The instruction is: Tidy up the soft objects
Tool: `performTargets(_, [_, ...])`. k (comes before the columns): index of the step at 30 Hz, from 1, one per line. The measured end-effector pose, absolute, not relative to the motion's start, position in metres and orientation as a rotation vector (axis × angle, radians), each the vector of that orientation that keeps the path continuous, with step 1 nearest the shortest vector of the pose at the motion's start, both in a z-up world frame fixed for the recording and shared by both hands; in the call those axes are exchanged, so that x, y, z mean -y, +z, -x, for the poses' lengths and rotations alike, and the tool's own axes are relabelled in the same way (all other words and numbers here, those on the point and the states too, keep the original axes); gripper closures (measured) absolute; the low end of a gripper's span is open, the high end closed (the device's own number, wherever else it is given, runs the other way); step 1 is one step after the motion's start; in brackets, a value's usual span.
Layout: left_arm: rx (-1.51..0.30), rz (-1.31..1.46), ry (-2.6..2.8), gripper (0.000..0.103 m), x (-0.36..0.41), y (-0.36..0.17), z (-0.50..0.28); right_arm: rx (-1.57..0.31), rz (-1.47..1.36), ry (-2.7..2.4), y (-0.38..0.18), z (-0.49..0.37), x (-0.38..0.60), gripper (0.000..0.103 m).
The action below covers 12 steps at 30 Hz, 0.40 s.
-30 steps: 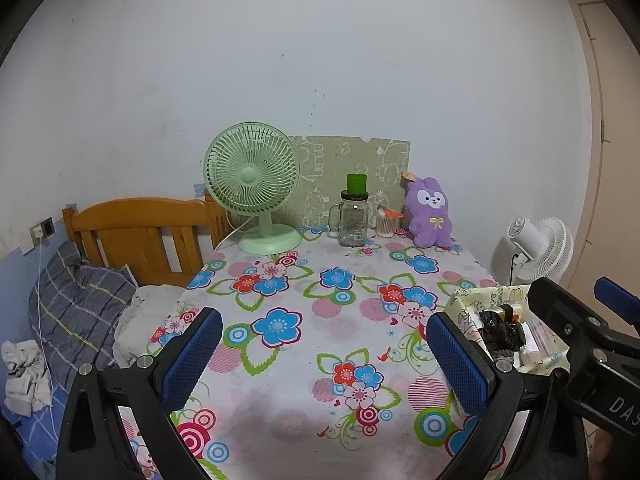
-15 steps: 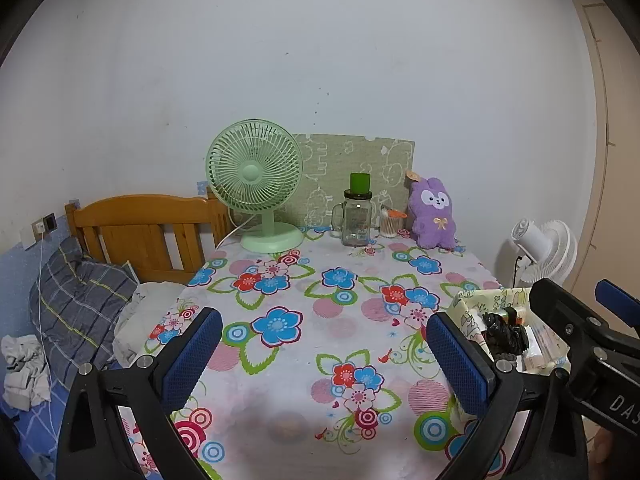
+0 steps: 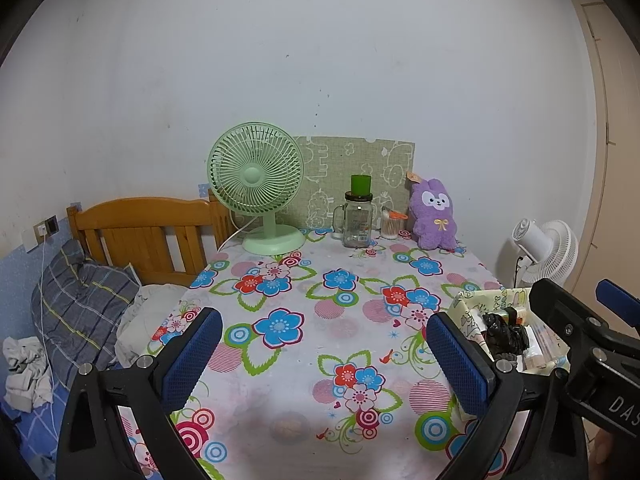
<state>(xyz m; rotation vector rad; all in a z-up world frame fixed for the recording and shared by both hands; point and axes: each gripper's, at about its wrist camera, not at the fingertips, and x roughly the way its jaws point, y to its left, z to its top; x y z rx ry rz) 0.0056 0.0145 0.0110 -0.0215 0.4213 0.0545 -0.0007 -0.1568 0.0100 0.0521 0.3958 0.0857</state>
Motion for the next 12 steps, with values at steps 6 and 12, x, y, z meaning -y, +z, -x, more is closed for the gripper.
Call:
performTargets(6, [-0.42,0.022,0.055,0.0,-0.0147,0.0114,-0.005,-0.393,-0.059,0.085,0.0106,0.0031,0.1585,0.0])
performTargets(12, [-0.423,0.02,0.054,0.0,-0.0148,0.0126,-0.0041,-0.395,-0.06,0.086,0.0102,0.0037,0.1595,0.0])
